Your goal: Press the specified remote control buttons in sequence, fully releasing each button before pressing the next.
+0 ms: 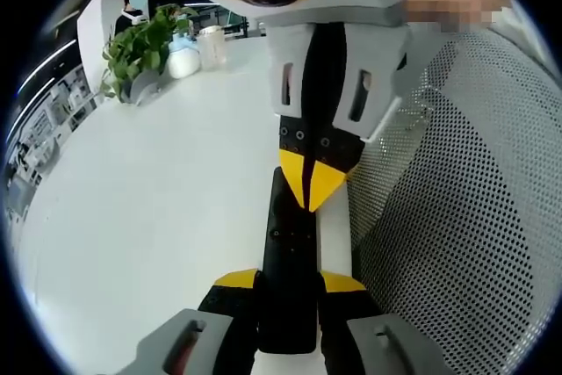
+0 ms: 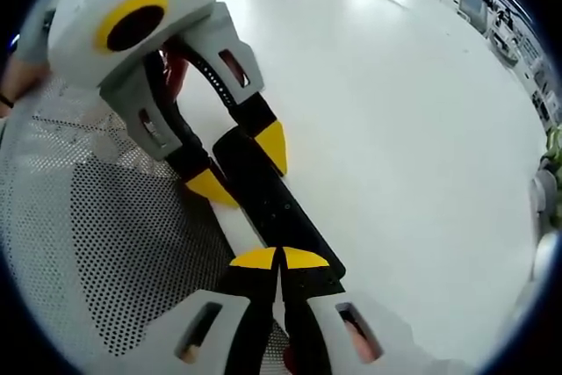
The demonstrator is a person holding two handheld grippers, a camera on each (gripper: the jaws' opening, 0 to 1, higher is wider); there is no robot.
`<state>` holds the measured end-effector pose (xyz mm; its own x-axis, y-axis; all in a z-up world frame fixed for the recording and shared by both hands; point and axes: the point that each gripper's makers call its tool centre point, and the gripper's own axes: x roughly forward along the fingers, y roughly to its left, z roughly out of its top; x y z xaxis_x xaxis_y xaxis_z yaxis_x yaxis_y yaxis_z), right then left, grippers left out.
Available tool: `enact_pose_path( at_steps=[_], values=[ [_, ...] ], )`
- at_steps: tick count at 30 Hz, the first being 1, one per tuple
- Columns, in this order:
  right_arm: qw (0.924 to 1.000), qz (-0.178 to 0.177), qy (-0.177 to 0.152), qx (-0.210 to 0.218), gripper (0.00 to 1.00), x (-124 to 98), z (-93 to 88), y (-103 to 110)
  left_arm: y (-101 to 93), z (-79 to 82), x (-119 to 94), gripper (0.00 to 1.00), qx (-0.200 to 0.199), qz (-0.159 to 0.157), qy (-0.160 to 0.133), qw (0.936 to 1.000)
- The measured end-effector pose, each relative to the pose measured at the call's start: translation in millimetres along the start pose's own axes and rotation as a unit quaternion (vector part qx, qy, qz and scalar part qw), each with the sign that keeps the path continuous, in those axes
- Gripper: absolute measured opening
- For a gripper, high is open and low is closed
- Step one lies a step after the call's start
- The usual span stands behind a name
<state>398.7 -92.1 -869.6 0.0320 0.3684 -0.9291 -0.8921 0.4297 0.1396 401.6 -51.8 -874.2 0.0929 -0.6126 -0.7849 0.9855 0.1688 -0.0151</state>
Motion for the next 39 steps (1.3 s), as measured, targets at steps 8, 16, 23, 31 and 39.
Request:
enact_pose_path(
  at_steps=[8, 16, 23, 31, 39],
  values=[
    [1.0000, -0.002, 0.001, -0.006, 0.00, -0.1, 0.1, 1.4, 0.0, 0.0, 0.0, 0.25, 0.000, 0.000, 0.000, 1.0000],
    [1.0000, -0.001, 0.005, 0.002, 0.00, -0.7, 0.1, 1.4, 0.0, -0.1, 0.3, 0.25, 0.000, 0.000, 0.000, 1.0000],
    [0.9995, 0.008, 0.022, 0.020, 0.00, 0.7, -4.8, 4.3, 0.0, -0.2, 0.3, 0.25, 0.000, 0.000, 0.000, 1.0000],
    [1.0000, -0.002, 0.005, 0.003, 0.00, -2.2, 1.7, 1.5, 0.2, -0.3, 0.6, 0.25, 0.000, 0.000, 0.000, 1.0000],
    [0.9996, -0.023, -0.017, 0.008, 0.00, -5.6, 9.3, -7.6, 0.1, -0.2, 0.3, 0.25, 0.001, 0.000, 0.001, 1.0000]
  ],
)
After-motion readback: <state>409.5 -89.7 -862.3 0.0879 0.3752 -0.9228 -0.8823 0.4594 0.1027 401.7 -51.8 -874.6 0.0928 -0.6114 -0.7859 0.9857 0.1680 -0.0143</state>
